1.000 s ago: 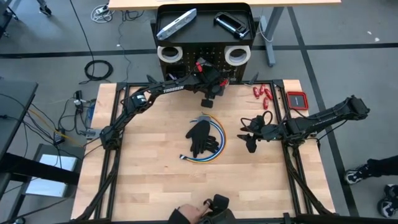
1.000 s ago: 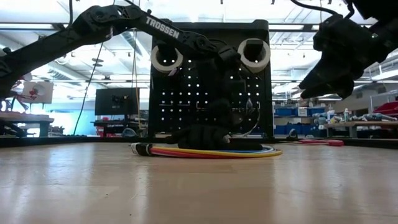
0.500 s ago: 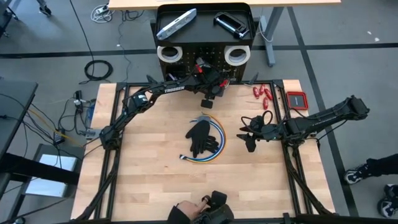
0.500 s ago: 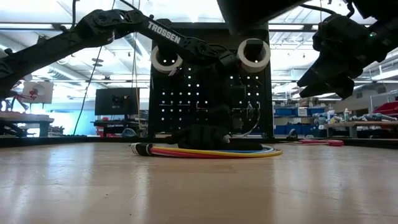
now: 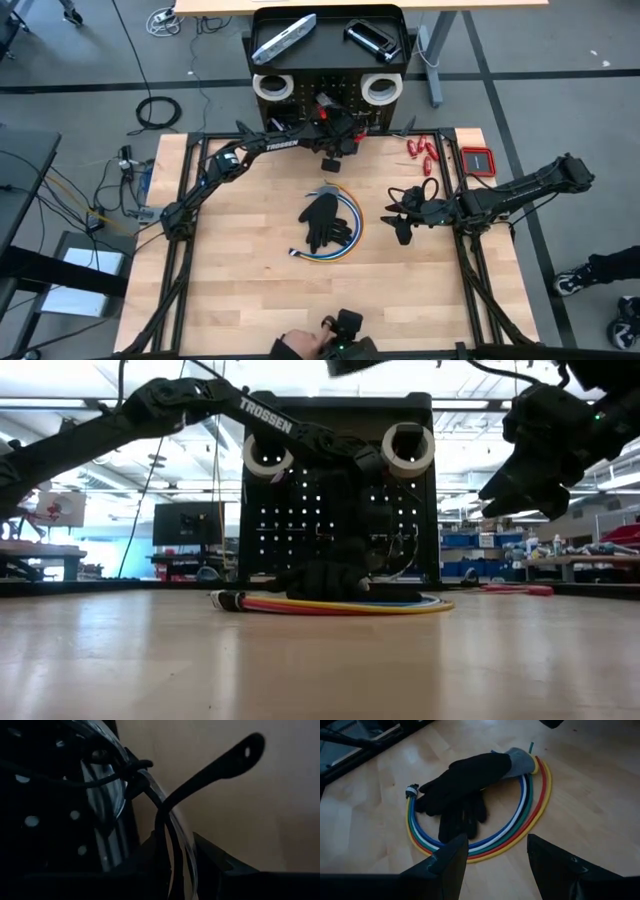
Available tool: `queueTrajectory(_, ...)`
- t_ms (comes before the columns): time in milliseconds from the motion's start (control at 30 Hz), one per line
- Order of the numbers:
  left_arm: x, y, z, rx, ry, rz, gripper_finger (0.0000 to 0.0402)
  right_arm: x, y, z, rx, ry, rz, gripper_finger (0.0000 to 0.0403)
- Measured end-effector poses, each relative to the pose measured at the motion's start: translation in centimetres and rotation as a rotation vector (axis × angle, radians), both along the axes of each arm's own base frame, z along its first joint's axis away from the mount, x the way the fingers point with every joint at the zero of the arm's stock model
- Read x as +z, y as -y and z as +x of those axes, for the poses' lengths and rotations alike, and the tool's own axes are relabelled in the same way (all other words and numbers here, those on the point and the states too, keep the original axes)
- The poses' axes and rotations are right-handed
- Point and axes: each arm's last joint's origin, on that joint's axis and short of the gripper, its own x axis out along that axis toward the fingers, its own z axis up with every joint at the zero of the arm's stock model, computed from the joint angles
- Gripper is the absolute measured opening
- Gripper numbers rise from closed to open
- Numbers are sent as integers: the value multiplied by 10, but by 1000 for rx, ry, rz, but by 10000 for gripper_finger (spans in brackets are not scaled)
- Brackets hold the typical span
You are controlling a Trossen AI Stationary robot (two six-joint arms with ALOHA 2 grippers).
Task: Hang tools onto peg board
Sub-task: Hang the safety goggle on the peg board
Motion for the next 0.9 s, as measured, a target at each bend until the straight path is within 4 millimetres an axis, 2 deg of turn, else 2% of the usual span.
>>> queueTrajectory(267, 8, 3, 3, -9, -15, 40, 94, 0, 0, 0, 2, -3, -2, 213)
queueTrajectory(533, 29, 14, 14, -74, 55, 27, 94, 0, 0, 0, 2, -4, -2, 213)
queueTrajectory(767, 27, 17, 12, -53, 37, -6, 94, 0, 0, 0, 14, -6, 7, 213)
queueTrajectory(900, 25, 7, 6, -18, 57, -41, 94, 0, 0, 0, 18, -7, 6, 213)
